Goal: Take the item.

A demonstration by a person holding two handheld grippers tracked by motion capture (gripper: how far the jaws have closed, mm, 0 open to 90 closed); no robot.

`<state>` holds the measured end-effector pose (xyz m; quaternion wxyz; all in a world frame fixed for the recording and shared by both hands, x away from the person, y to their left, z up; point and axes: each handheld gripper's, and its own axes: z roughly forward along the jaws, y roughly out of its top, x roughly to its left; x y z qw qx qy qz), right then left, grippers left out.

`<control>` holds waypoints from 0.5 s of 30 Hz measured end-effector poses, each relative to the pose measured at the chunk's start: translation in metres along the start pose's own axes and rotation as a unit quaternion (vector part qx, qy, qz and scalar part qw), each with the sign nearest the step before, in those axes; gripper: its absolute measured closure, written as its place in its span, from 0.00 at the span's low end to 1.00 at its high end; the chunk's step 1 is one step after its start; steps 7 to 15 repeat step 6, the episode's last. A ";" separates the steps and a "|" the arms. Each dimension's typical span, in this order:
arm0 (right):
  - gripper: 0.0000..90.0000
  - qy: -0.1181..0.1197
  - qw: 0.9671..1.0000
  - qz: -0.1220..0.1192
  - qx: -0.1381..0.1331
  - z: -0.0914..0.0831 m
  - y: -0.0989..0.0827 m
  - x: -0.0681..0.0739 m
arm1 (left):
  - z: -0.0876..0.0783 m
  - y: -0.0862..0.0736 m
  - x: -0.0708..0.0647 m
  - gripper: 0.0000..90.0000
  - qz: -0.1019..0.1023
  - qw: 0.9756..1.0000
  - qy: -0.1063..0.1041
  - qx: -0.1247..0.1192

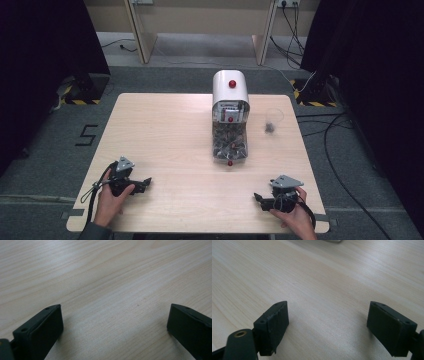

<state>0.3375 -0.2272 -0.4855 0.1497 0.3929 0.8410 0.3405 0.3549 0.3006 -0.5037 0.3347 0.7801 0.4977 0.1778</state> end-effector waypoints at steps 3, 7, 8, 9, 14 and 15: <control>0.21 0.000 1.000 0.000 0.000 0.000 0.000 0.000 | 0.000 0.000 0.000 0.00 0.000 1.000 0.000 0.000; 0.20 0.000 1.000 0.000 0.000 0.000 0.000 0.000 | 0.000 0.000 0.000 0.00 0.000 1.000 0.000 0.000; 0.20 0.000 1.000 0.000 0.000 0.000 0.000 0.000 | 0.000 0.000 0.000 0.00 0.000 1.000 0.000 0.000; 0.20 0.000 1.000 0.000 0.000 0.000 0.000 0.000 | 0.000 0.000 0.000 0.00 0.000 1.000 0.000 0.000; 0.20 0.000 1.000 0.000 0.000 0.000 0.000 0.000 | 0.000 0.000 0.000 0.00 0.000 1.000 0.000 0.000; 0.20 0.000 1.000 0.000 0.000 0.000 0.000 0.000 | 0.000 0.000 0.000 0.00 0.000 1.000 0.000 0.000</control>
